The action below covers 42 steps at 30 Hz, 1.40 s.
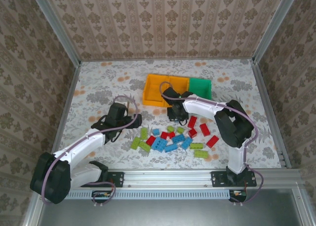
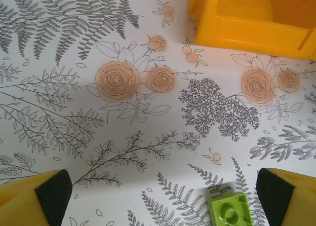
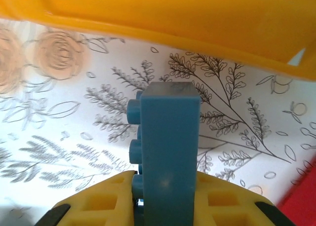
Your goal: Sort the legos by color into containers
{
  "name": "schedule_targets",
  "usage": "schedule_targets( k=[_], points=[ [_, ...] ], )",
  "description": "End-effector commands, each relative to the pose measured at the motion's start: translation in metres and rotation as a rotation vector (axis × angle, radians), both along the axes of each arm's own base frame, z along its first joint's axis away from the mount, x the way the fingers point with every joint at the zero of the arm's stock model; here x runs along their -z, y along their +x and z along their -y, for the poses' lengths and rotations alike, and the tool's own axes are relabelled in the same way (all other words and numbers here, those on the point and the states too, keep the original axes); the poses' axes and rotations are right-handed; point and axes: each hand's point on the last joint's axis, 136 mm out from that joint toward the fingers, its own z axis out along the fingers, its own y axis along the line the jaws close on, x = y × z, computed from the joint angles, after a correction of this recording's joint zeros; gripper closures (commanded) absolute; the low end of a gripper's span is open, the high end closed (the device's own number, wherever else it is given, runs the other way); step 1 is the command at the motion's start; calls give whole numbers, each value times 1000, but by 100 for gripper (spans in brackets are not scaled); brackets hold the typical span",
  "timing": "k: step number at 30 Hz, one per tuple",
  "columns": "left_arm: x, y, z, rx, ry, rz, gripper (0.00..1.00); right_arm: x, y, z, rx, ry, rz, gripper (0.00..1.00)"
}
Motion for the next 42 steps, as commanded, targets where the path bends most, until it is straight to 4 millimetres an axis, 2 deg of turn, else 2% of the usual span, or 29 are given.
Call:
schedule_targets(
  k=[1,5,7,10,18,24,29,33,35,39,42],
  points=[
    [5,-8,4,52,8,-12,0,-55,6,18,-13,7,134,80],
    [5,-16,16,107,29,-7,0,-87,22,59,49,9,227,79],
    [5,-21,25,142,40,3,0,-88,35,85,95,5,225,79],
    [6,-26,35,166,47,3,0,-79,52,113,141,-25,202,79],
    [10,-38,54,213,47,-20,0,-43,83,135,176,-65,130,76],
    [12,-43,72,267,63,-40,0,-35,95,136,177,-65,124,58],
    [19,-42,86,281,71,-74,1,-51,88,129,178,-15,144,36],
    [21,-40,95,279,65,-96,2,-75,67,117,125,2,192,33],
    [21,-40,100,279,57,-108,4,-80,52,112,97,-1,204,31],
    [22,-42,111,285,52,-138,7,-76,29,117,109,-8,193,28],
    [27,-49,118,282,65,-179,10,-69,19,127,128,-25,183,27]
  ],
)
